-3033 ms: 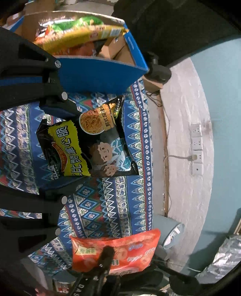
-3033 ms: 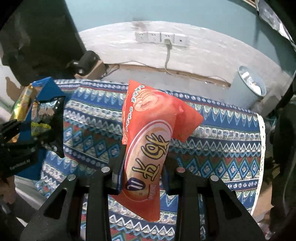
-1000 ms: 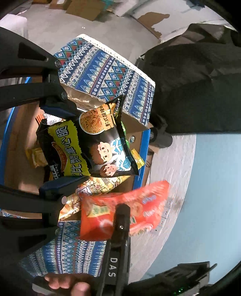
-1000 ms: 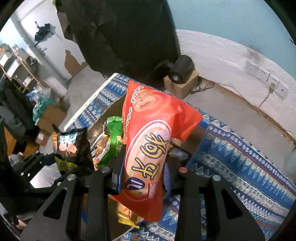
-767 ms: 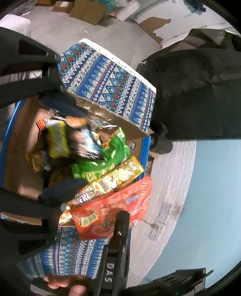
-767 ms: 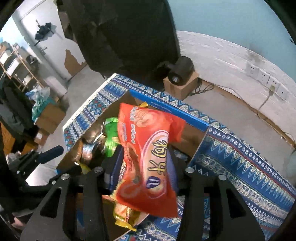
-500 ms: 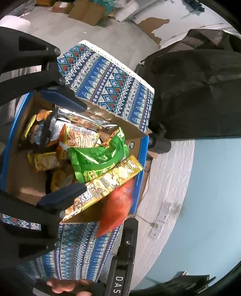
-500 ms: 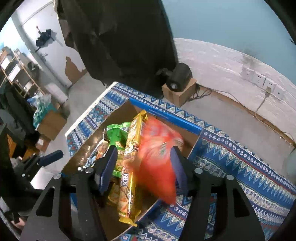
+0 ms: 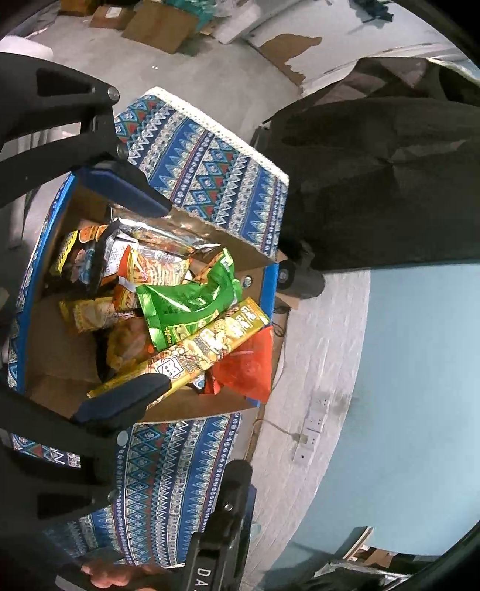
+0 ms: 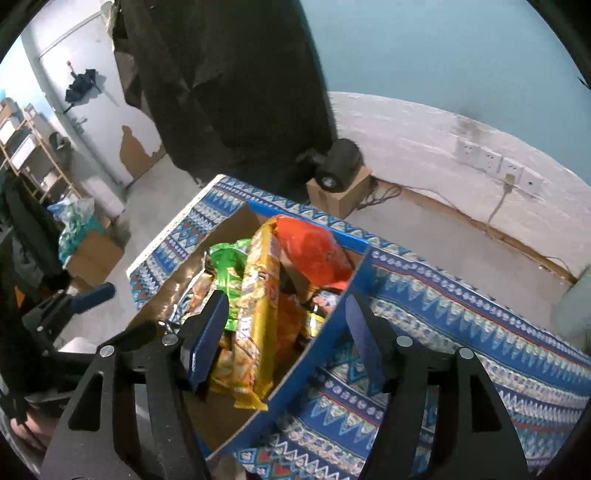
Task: Organize snacks
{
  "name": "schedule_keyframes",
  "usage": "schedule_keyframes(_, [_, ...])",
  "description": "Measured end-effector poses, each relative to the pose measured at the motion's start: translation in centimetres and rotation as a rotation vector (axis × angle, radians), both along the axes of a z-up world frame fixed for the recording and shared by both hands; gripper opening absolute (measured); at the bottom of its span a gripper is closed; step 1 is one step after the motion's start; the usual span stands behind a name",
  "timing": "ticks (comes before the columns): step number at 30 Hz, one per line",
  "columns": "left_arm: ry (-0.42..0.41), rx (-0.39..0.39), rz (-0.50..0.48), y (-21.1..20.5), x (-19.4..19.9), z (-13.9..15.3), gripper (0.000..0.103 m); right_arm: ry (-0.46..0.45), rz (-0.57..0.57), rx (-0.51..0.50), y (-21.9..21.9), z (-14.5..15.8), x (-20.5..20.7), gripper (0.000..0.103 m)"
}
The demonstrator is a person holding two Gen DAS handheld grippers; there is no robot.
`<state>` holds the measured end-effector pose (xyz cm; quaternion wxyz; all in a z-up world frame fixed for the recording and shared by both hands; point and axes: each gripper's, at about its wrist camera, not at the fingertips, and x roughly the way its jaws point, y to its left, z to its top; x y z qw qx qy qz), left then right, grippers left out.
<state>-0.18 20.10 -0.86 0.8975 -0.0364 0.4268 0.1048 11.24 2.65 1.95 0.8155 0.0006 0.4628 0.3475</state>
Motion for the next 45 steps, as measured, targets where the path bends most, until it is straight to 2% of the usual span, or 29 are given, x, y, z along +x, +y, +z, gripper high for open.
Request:
schedule_keyframes(4, [-0.015,0.019,-0.011,-0.5,-0.5,0.7,0.089,-0.037,-0.023,-0.023,-0.8,0.5,-0.9,0.078])
schedule_keyframes(9, [-0.039,0.036,-0.01,-0.8,-1.1,1.5,0.093,-0.079,-0.037,-0.035,-1.8,1.1,-2.2,0.078])
schedule_keyframes(12, [-0.059,0.063,-0.007,-1.0,-1.4,1.8,0.1,-0.094,-0.05,-0.042,-2.4,1.3,-2.9,0.079])
schedule_keyframes(15, [-0.077,0.103,-0.012,-1.4,-1.7,2.3,0.1,-0.103,-0.055,-0.043,-2.9,1.4,-3.2,0.079])
schedule_keyframes(23, [-0.095,0.111,-0.024,-2.1,-2.0,3.1,0.101,-0.172,-0.087,-0.072,-4.2,1.9,-4.1,0.081])
schedule_keyframes(45, [-0.067,0.135,-0.044,-3.4,-1.6,2.6,0.101,-0.162,-0.078,-0.094,-4.6,1.4,-4.2,0.081])
